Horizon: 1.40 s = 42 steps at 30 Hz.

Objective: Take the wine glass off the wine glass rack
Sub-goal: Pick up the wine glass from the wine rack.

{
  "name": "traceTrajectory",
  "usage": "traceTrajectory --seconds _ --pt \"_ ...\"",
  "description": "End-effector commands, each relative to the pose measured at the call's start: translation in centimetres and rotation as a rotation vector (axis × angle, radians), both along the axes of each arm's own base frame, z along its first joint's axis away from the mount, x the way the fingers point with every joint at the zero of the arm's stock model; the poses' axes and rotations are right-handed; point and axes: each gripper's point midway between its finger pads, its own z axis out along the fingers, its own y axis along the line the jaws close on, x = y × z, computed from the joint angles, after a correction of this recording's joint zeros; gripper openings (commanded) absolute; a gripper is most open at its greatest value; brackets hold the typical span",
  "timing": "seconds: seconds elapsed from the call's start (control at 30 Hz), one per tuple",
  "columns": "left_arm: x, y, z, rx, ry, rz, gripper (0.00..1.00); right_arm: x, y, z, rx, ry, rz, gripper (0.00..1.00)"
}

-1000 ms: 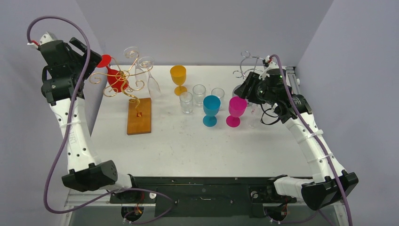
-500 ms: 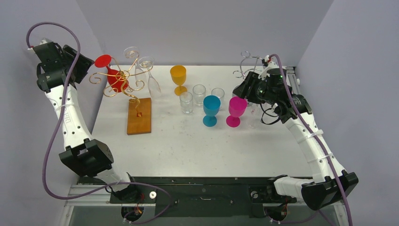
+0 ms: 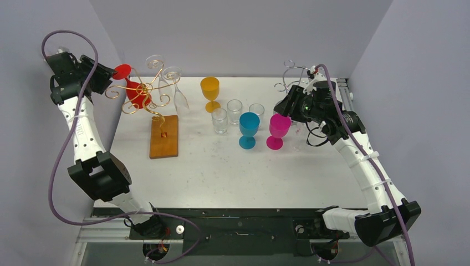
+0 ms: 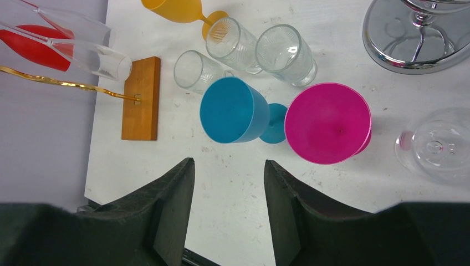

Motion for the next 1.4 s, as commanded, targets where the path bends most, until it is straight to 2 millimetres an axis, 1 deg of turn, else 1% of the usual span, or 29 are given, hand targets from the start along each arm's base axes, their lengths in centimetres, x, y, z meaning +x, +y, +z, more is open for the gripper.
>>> traceTrajectory --seconds 0.0,0.1,0.2,0.33,0.43,0.67,0.9,1.1,1.23,1.37 --pt "1.3 0.1 1.4 -0.015 -0.087 -0.022 0.43 0.8 0.1 0.5 -0.002 -0.041 0.007 0.45" --pt "1.6 0.1 1.2 -0.032 -0.090 -0.024 0.42 0.8 0.1 0.3 -0.004 -0.036 0.007 0.45" --pt "1.8 0.0 1.5 -0.038 -0.106 -0.028 0.38 0.8 0.0 0.2 -0.004 -0.034 0.004 0.45" --pt "1.8 0.0 2.0 -0.043 -0.119 -0.028 0.32 0.8 0.0 0.2 -0.005 -0.036 0.000 0.45" --pt "1.8 -0.3 2.1 -0.050 -0.125 -0.037 0.24 0.8 -0.1 0.3 -0.005 -0.036 -0.003 0.44" --pt "1.7 -0.7 2.5 -0.065 -0.142 -0.050 0.13 0.7 -0.4 0.2 -0.010 -0.036 -0.016 0.43" --pt "1.5 -1.1 3.5 -0.086 -0.174 -0.062 0.07 0.7 -0.5 0.0 -0.012 -0.030 -0.021 0.43" --pt "1.3 -1.5 4.2 -0.153 -0.230 -0.069 0.00 0.6 -0.5 -0.1 -0.013 -0.029 -0.022 0.42" --pt "1.3 -1.9 4.8 -0.251 -0.293 -0.070 0.00 0.7 -0.5 -0.2 -0.016 -0.029 -0.023 0.42" --pt "1.4 -2.3 5.3 -0.313 -0.338 -0.081 0.00 0.7 -0.6 -0.4 -0.018 -0.023 -0.025 0.42"
